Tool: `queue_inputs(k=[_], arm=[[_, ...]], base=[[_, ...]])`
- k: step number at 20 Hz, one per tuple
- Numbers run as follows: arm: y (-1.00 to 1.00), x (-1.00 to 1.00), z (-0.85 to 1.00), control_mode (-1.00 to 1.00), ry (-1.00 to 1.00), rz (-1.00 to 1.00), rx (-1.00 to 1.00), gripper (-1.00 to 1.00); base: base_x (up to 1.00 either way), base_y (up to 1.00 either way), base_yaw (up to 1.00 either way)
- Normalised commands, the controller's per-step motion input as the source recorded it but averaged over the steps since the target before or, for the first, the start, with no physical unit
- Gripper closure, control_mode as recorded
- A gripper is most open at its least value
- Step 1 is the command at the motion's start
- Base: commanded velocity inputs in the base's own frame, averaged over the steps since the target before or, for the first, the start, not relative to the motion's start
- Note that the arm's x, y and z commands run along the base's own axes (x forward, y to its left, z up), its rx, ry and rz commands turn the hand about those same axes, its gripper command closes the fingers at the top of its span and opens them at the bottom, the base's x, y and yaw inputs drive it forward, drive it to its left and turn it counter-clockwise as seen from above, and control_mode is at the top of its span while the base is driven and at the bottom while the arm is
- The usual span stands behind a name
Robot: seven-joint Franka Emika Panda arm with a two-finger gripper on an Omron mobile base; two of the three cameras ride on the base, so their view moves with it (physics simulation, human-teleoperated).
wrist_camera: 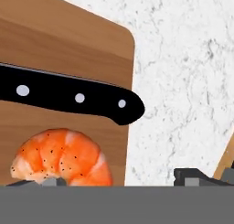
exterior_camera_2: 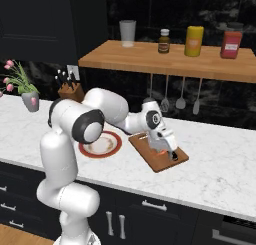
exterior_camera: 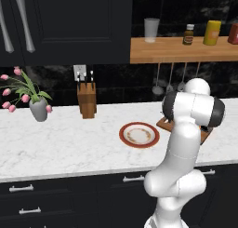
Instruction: Pick up the knife from the drawer and place it on the cutting board. Then place the meat from the plate to the cutting board.
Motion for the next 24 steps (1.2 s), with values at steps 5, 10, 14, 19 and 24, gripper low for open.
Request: queue_inputs(k=[5, 10, 14, 19, 24], arm=[[0.03, 0.09, -0.07, -1.0, 0.17, 0.0, -0.11, -1.0], [0.26, -0.4, -0.13, -1.0, 0.0, 0.0, 0.0, -1.0], [0.53, -0.39, -0.18, -1.0, -0.02, 0.0, 0.02, -1.0], [0.58, -0.1, -0.12, -1.0, -0.07, 0.0, 0.08, -1.0], [0.24, -0.03, 0.01, -1.0, -0.32, 0.0, 0.14, -1.0]], base=[[0.0, 0.0, 0.0], [0.0, 0.0, 0.0], [0.0, 0.0, 0.0], [0.0, 0.0, 0.0], [0.0, 0.0, 0.0]])
